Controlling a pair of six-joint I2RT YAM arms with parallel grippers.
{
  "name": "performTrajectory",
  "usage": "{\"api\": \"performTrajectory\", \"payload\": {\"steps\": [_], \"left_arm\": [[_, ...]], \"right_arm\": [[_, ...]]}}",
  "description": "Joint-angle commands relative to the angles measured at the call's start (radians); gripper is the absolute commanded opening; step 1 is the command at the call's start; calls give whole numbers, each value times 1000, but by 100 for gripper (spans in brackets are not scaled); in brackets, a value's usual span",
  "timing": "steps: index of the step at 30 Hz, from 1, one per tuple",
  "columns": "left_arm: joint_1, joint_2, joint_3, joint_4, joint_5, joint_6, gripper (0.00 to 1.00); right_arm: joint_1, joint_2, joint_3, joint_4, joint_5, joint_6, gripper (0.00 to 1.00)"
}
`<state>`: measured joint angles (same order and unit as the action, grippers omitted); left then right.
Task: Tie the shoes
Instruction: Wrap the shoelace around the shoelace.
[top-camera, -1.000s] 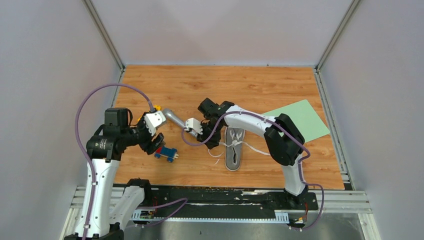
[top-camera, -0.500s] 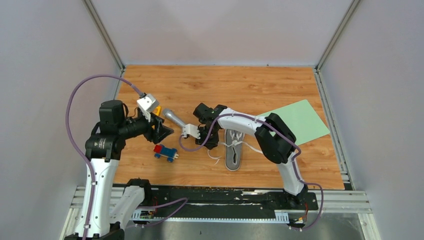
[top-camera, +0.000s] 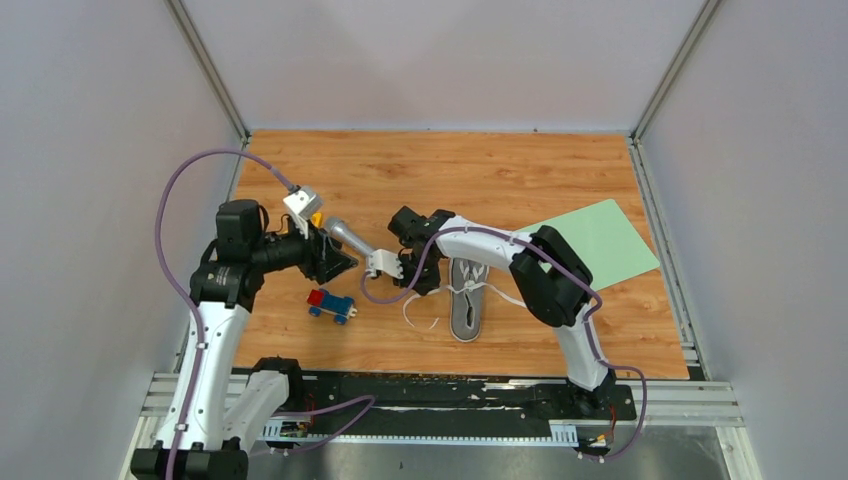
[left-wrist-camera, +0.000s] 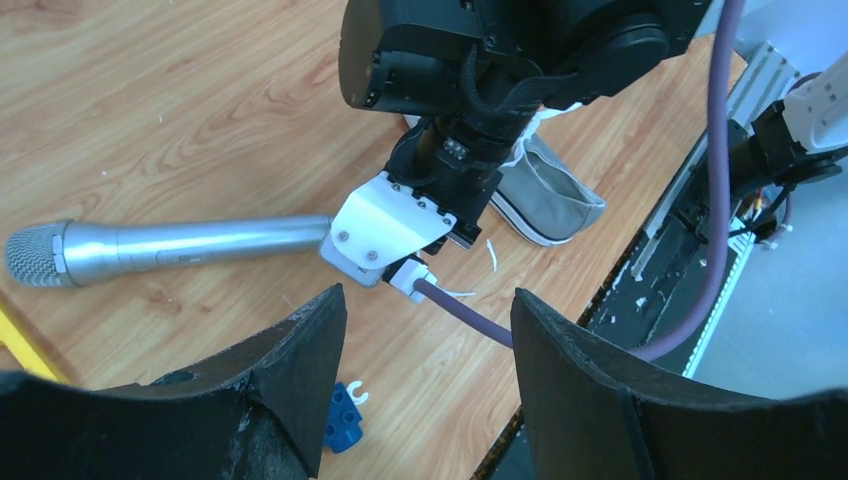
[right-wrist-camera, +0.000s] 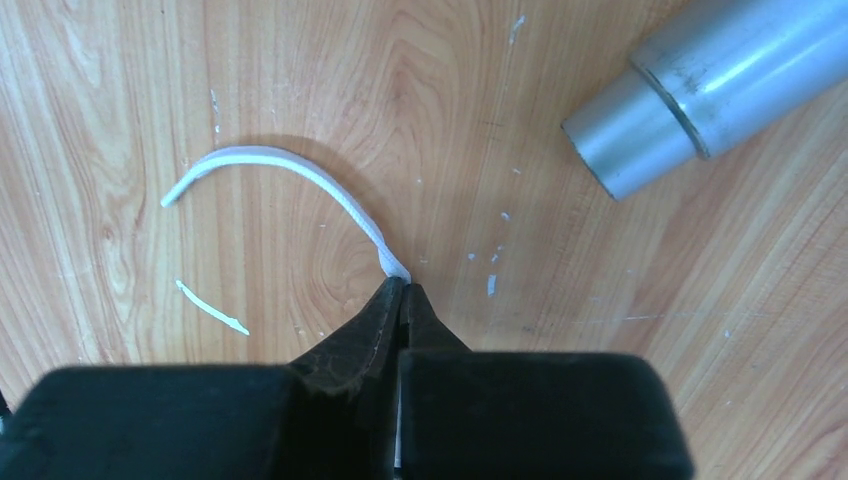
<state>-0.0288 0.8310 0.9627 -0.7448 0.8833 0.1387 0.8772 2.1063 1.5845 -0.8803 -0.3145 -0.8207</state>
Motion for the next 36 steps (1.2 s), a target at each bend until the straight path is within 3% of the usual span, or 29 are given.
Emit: {"api": "performTrajectory", "payload": {"steps": [1, 7, 14, 17, 23, 36], "left_arm": [[9, 8, -64, 190, -3, -137, 69], [-29, 131, -219, 586, 28, -325, 69], [-286, 450, -140, 767, 24, -173, 69], [-334, 591, -89, 793, 74, -114, 67], [-382, 723, -53, 924, 117, -66, 66], [-421, 767, -44, 925, 294, -92, 58]], "right_arm": [[-31, -69, -1, -1, 33, 7, 0], [-81, -272, -58, 30, 52, 28, 0], [-81, -418, -107, 36, 54, 38, 0], [-82, -454, -109, 30, 46, 37, 0], [-83, -449, -100, 0, 29, 34, 0], [-99, -450, -96, 35, 24, 86, 0]]}}
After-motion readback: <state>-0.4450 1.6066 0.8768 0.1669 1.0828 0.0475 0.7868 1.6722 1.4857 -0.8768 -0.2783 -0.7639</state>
